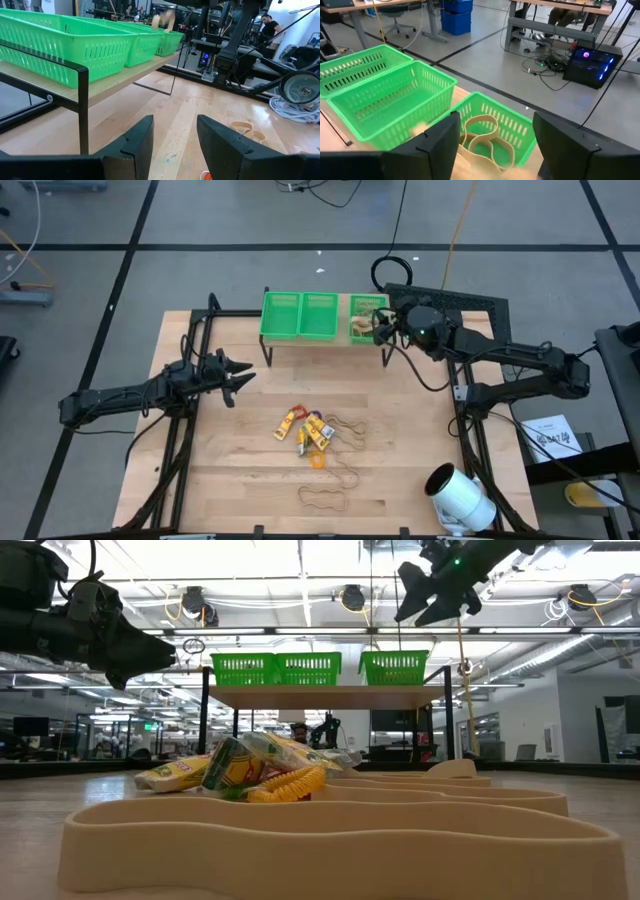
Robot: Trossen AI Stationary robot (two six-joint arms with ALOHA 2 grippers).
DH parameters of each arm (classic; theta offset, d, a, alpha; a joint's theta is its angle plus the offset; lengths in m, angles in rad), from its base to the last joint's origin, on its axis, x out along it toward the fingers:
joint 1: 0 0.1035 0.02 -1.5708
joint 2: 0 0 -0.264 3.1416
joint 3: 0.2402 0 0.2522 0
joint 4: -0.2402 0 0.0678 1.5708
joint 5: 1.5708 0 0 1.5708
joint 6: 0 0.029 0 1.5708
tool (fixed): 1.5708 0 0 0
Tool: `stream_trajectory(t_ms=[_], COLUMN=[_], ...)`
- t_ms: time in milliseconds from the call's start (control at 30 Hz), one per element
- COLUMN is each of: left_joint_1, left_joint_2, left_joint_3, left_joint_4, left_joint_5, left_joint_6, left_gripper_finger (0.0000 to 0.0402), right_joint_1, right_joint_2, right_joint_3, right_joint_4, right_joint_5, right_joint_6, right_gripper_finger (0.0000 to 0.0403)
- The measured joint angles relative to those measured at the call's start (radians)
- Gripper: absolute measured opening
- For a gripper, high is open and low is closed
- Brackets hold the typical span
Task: Pick & Place Office Desk Supplies
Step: Put the brown rubber band into the right green bin on the shelf
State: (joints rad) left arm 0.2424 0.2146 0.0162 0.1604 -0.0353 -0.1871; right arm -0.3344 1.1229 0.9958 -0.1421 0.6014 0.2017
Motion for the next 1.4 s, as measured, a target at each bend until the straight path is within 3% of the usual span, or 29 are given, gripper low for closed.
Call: stream_trajectory(t_ms=[200, 433, 533, 900, 1133, 1400], left_joint_1=[0.000, 0.000, 0.000, 0.000, 0.000, 0.000], left_joint_2=[0.000, 0.000, 0.000, 0.000, 0.000, 0.000], left_joint_3=[0.000, 0.000, 0.000, 0.000, 0.000, 0.000], left_joint_4=[0.000, 0.000, 0.000, 0.000, 0.000, 0.000], left_joint_5=[0.000, 0.000, 0.000, 0.000, 0.000, 0.000], left_joint_6=[0.000, 0.000, 0.000, 0.000, 0.000, 0.000], left_gripper_finger=[0.0159, 0.0159, 0.0159, 0.0159, 0.0159, 0.0159], right_joint_1=[0.000, 0.000, 0.000, 0.004, 0.004, 0.001], right_joint_2=[0.008, -0.010, -0.038, -0.165, -0.115, -0.014], right_joint_3=[-0.056, -0.116, -0.117, -0.117, -0.117, -0.117], right_joint_4=[0.101, 0.159, 0.134, -0.133, -0.162, -0.014], right_joint_5=[0.000, -0.001, -0.001, -0.027, -0.063, -0.198], right_joint_6=[0.051, -0.036, -0.051, 0.215, 0.258, 0.229], right_gripper_finger=[0.0236, 0.0234, 0.0228, 0.0200, 0.0190, 0.0180])
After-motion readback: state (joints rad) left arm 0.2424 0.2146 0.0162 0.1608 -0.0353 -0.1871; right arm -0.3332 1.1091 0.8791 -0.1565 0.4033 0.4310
